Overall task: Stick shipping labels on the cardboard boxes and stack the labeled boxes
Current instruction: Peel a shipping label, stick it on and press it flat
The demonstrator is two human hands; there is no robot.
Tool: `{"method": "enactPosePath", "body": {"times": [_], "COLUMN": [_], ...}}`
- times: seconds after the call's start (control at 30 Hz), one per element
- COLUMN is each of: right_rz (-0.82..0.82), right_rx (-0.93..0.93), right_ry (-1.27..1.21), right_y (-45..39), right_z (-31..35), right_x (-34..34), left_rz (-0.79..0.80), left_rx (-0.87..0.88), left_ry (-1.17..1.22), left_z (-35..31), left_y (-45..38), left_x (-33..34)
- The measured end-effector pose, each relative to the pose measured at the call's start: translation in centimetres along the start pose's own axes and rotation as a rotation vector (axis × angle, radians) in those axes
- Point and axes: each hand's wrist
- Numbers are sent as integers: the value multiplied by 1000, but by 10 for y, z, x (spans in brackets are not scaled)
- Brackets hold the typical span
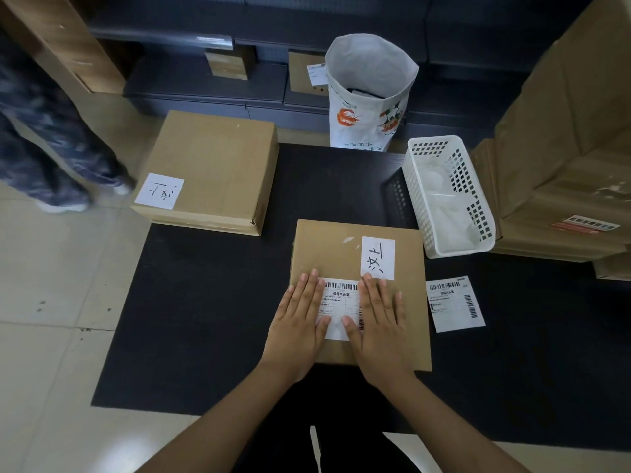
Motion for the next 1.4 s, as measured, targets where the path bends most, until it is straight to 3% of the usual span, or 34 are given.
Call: {"method": "enactPosePath", "body": {"times": [0.2, 0.5, 0.7, 0.77, 0.9, 1.4], "right_rz": [11, 2, -5, 23, 74, -3], "right_rx": [18, 41, -145, -120, -162, -74], "right_ry": [38, 26, -96, -109, 11, -80], "right_y": [3, 4, 1, -1, 0, 10], "right_z": [-7, -5, 22, 25, 13, -16], "right_x": [-3, -5, -16, -11, -5, -8], "left_rz": [-13, -14, 59, 124, 154, 229], "left_rx": [-62, -93, 191, 185, 205, 43], "left_ry": [114, -5, 41, 94, -29, 120], "left_z": [-1, -4, -15, -15, -2, 9], "left_y": [2, 2, 11, 9, 3, 7], "left_x": [0, -8, -28, -26, -21, -34]}}
Point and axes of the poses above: each hand's wrist, its own y-axis away from the middle knuckle, its own x-axis out of the palm, z = x × y, and after that the axes turned 12 degrees about -x, right-handed
